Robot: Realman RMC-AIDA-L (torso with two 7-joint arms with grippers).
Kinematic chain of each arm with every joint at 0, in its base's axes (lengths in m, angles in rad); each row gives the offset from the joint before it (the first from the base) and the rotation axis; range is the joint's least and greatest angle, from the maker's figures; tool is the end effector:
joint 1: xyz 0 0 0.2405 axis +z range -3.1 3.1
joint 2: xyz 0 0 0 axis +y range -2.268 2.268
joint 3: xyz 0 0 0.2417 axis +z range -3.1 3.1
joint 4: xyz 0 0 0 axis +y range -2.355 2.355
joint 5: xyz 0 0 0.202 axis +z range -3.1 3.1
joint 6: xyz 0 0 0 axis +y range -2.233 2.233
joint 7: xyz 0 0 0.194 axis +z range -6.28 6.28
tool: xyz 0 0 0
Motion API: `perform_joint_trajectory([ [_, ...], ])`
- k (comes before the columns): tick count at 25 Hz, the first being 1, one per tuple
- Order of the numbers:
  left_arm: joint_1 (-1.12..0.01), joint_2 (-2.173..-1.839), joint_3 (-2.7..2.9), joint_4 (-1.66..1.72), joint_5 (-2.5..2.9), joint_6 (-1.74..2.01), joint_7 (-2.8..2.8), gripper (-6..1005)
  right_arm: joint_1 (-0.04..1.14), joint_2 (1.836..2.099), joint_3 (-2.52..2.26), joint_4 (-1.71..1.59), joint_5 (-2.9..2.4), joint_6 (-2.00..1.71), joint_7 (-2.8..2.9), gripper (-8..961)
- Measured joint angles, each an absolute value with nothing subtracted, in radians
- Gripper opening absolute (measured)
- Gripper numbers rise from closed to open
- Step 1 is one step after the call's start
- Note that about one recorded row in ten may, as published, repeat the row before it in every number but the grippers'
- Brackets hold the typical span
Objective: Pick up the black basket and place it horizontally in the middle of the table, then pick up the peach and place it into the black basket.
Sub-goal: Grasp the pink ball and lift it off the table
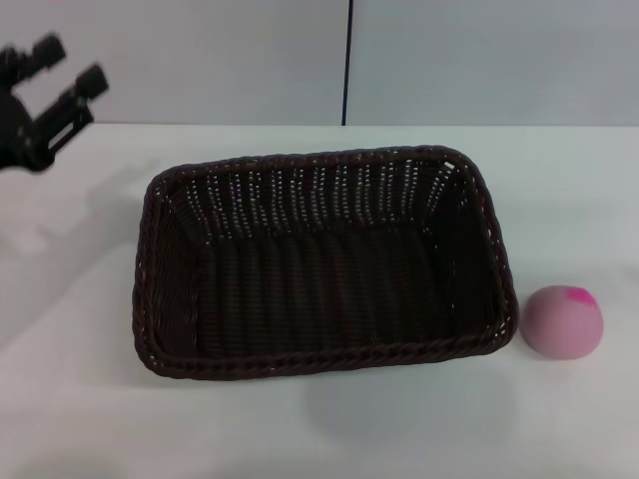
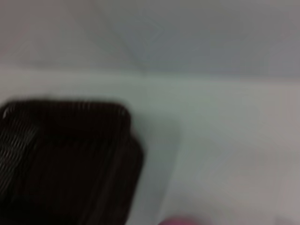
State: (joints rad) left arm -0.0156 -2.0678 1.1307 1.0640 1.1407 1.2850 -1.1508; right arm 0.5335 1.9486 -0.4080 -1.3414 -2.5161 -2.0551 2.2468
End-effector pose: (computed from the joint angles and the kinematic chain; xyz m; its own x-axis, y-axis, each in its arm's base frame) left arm -0.2377 0.3129 0.0618 0.7046 -0.0526 0.7076 0.5172 -0.6446 -0.5630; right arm 0.2696 0.3019 0.1207 0.4942 -0.8357 -0.2395 -0.8621 -0.4357 -0.2588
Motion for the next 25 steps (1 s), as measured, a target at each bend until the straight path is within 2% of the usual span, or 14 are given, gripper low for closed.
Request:
perform_joint_trajectory([
  [1, -0.012, -2.068, 1.129, 1.040, 1.137, 1.296, -1.144, 531, 0.559, 1.949, -0.443, -1.300, -2.547, -2.048, 2.261, 587],
  [2, -0.005, -2.068, 1.124, 1.005, 1.134, 1.315, -1.134, 531, 0.600, 1.961, -0.496, -1.223, -2.583, -1.997, 2.282, 586],
  [6, 0.006, -2.066, 1.121, 0.983, 1.132, 1.323, -1.131, 531, 0.633, 1.979, -0.559, -1.116, -2.606, -1.904, 2.312, 579],
  [12, 0.022, -2.065, 1.113, 0.988, 1.131, 1.325, -1.130, 532, 0.669, 1.984, -0.692, -0.904, -2.613, -1.778, 2.339, 569],
  [19, 0.007, -2.063, 1.101, 0.987, 1.130, 1.323, -1.130, 532, 0.680, 2.008, -0.755, -0.869, -2.638, -1.719, 2.369, 558],
  [25, 0.005, -2.063, 1.092, 0.988, 1.129, 1.323, -1.130, 532, 0.676, 2.010, -0.758, -0.873, -2.646, -1.704, 2.373, 548],
])
